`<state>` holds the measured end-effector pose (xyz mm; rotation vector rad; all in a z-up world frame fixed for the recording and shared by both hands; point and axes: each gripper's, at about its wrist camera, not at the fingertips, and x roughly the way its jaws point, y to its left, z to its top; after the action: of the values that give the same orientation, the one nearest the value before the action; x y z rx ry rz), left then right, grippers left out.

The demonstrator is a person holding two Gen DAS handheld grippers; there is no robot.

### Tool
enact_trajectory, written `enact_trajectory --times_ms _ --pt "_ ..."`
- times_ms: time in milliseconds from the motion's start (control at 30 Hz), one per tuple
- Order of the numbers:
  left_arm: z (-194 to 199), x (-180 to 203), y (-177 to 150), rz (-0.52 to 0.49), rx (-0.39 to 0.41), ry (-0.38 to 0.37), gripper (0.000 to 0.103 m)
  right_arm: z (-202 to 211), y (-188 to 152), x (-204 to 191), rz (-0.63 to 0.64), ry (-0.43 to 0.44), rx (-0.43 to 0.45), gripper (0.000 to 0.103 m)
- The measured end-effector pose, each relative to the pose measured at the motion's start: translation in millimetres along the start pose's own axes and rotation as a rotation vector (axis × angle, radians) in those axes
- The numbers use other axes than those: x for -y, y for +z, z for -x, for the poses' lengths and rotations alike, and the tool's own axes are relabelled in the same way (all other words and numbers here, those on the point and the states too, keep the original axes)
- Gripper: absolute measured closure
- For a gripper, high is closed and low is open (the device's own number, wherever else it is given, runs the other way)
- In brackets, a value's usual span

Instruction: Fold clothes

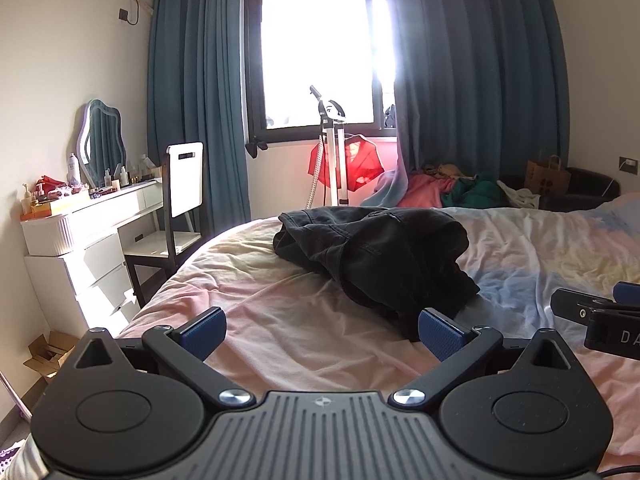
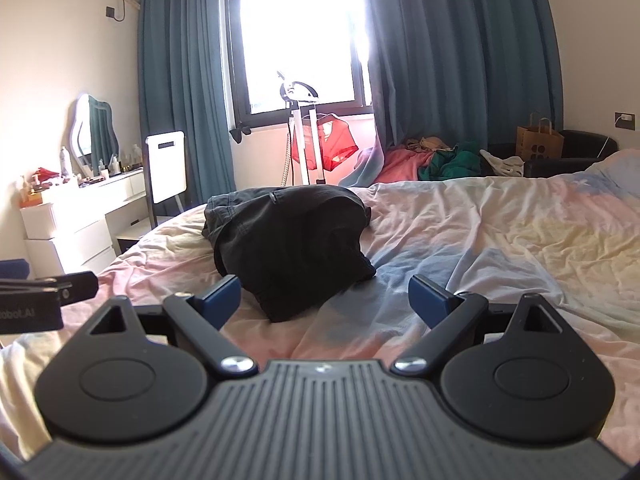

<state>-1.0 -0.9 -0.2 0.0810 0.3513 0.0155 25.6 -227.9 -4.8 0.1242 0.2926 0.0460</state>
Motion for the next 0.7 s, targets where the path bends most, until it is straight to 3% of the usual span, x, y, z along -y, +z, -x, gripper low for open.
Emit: enact_trajectory --times_ms 700 --pt "-1.1 -1.7 -1.6 0.007 0.013 0.008 0.0 -0.4 -0.4 -3.9 0.027 0.004 -0.007 0.011"
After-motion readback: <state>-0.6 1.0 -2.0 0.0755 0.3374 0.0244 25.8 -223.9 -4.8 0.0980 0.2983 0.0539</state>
